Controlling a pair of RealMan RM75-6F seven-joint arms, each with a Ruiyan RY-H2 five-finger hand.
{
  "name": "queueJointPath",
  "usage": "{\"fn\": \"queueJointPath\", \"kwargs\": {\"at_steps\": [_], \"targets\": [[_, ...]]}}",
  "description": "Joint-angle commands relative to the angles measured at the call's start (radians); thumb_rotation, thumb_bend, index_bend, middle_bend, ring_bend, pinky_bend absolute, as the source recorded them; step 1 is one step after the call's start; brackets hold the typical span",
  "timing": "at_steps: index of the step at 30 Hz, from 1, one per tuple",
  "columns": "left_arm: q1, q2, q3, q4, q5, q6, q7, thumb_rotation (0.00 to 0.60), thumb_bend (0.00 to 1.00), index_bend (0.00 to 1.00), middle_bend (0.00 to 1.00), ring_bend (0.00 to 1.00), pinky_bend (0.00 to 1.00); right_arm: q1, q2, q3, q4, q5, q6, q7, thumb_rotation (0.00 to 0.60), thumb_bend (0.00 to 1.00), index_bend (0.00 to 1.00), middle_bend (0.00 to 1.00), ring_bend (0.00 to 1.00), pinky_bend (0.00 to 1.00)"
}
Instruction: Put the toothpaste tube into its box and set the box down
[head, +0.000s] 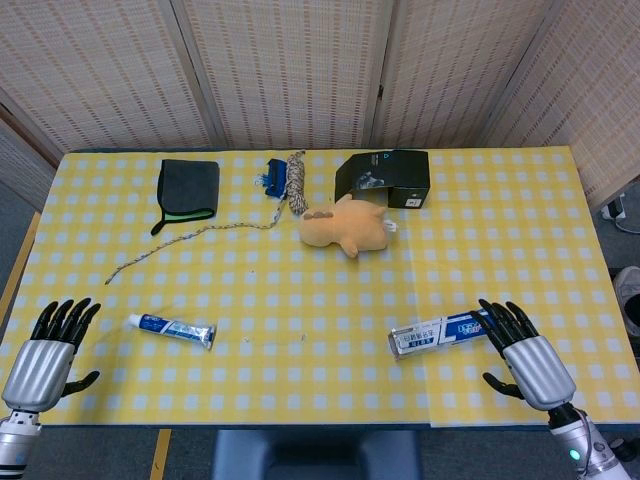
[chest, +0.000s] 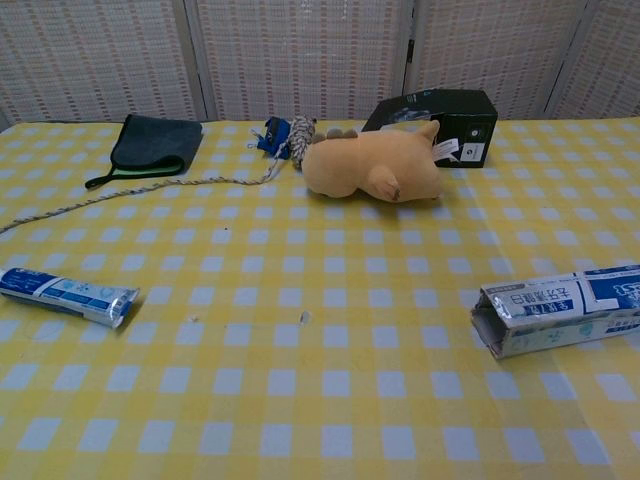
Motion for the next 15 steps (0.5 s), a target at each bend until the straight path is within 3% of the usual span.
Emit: {"fn": "queueJointPath", "kwargs": {"at_steps": [1,10,12,15], "targets": [[0.001,-0.001,0.001,-0.001,0.000,0.000,0.001,0.600,0.13,0.10,0.09,0.04,0.00,0.000,0.001,-0.001,-0.001,-0.001,0.001,0.002,0.600,0.23,0.00,0.00,0.00,0.00],[-0.021,-0.012,0.020,0.018,0.081,0.003,-0.066,0.600,0.13,0.12,0.11,0.06,0.01,-0.011,0.011,-0.013,-0.002,-0.026,0.027,0.008,0.600,0.23,0.00,0.00,0.00,0.00],[-0.034,-0.029,0.021,0.043,0.113,0.009,-0.099,0.600,0.13,0.13,0.15,0.10,0.06,-0.014,0.010,-0.013,-0.002,-0.023,0.030,0.004,0.600,0.23,0.00,0.00,0.00,0.00],[-0.064,-0.053,0.022,0.079,0.157,0.000,-0.126,0.600,0.14,0.17,0.31,0.28,0.26,-0.015,0.006,-0.011,-0.002,-0.020,0.028,-0.003,0.600,0.23,0.00,0.00,0.00,0.00]]}}
